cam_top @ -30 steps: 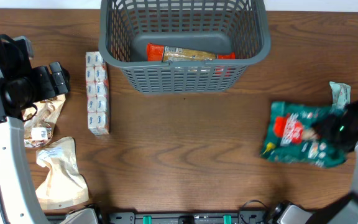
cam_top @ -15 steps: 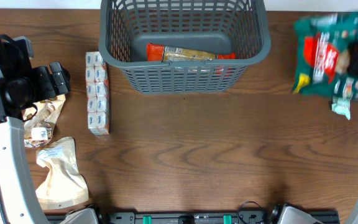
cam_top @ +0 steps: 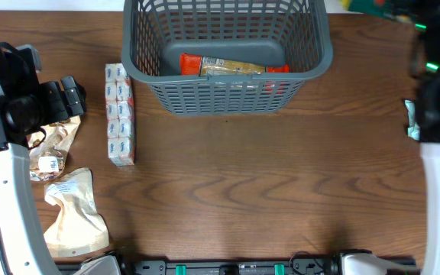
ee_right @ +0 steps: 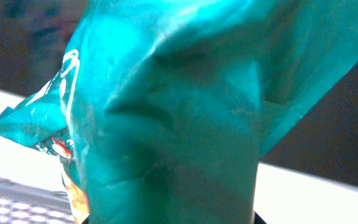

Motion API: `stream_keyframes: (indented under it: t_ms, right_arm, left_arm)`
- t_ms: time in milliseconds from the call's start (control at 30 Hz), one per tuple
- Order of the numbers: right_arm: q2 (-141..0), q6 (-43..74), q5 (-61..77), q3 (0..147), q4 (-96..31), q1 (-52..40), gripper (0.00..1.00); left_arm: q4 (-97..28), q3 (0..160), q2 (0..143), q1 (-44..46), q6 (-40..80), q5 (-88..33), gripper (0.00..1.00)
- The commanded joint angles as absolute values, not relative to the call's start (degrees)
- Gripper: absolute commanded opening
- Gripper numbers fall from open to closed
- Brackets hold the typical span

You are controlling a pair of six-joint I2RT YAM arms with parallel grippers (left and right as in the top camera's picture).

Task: Pack container
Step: 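Carry the Nescafe pouch into the basket and open the right gripper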

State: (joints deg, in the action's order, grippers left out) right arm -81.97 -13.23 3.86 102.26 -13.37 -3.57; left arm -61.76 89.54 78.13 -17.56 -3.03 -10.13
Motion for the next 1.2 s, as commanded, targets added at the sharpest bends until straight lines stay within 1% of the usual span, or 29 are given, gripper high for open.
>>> stream_keyframes:
  t_ms: [0,167,333,533,767,967,1000,1033,1067,1100,1133,1167]
  right_arm:
    - [-86.54,-20.23,4.91,104.18,-11.25,-10.02,0.01]
    - [-94.19,-27.49,8.21,104.2,-11.57,-17.58,0.01]
    - [-101.08,-32.05,9.39,104.2,-15.29,-22.11,0.01]
    - [-107.26,-32.01,13.85,104.2,-22.24,-22.92,0.01]
    - [-112.64,-31.81,13.96,104.2,-28.53,-22.46,0.01]
    - [-113.6,-31.81,13.91,104.2,-32.67,-22.15,0.01]
    - [-113.51,-31.81,13.91,104.2,-32.82,-22.15,0.1]
    - [-113.47,-31.77,13.91,104.2,-32.88,-22.15,0.3]
    - [-113.27,-31.73,14.0,104.2,-33.04,-22.15,0.47]
    - [-113.03,-30.79,13.98,104.2,-33.04,-22.17,0.77]
    - [-112.62,-29.91,14.0,104.22,-32.99,-22.24,0.94]
    - [-111.98,-28.93,14.0,104.22,-32.82,-22.35,0.99]
  left_arm:
    - [-62.37,89.58,77.91,-17.65,-3.42,-10.09,0.99]
    - [-62.87,89.58,77.91,-17.65,-3.44,-10.09,0.99]
    - [-62.87,89.58,77.91,-17.65,-3.44,-10.09,0.99]
    - [-62.87,89.58,77.91,-17.65,-3.44,-10.09,0.99]
    - [-62.85,89.58,77.91,-17.65,-3.44,-10.09,0.99]
    - [-62.87,89.58,77.91,-17.65,-3.42,-10.09,0.99]
    - [-62.87,89.58,77.91,-17.65,-3.42,-10.09,0.99]
    - [-62.89,89.58,77.91,-17.65,-3.42,-10.11,0.99]
    - [-62.89,89.58,77.91,-17.65,-3.44,-10.09,0.99]
    - [-62.94,89.58,77.91,-17.65,-3.44,-10.09,0.99]
    - [-62.96,89.58,77.91,-17.65,-3.42,-10.09,0.99]
    - [-63.0,89.58,77.91,-17.65,-3.44,-10.09,0.99]
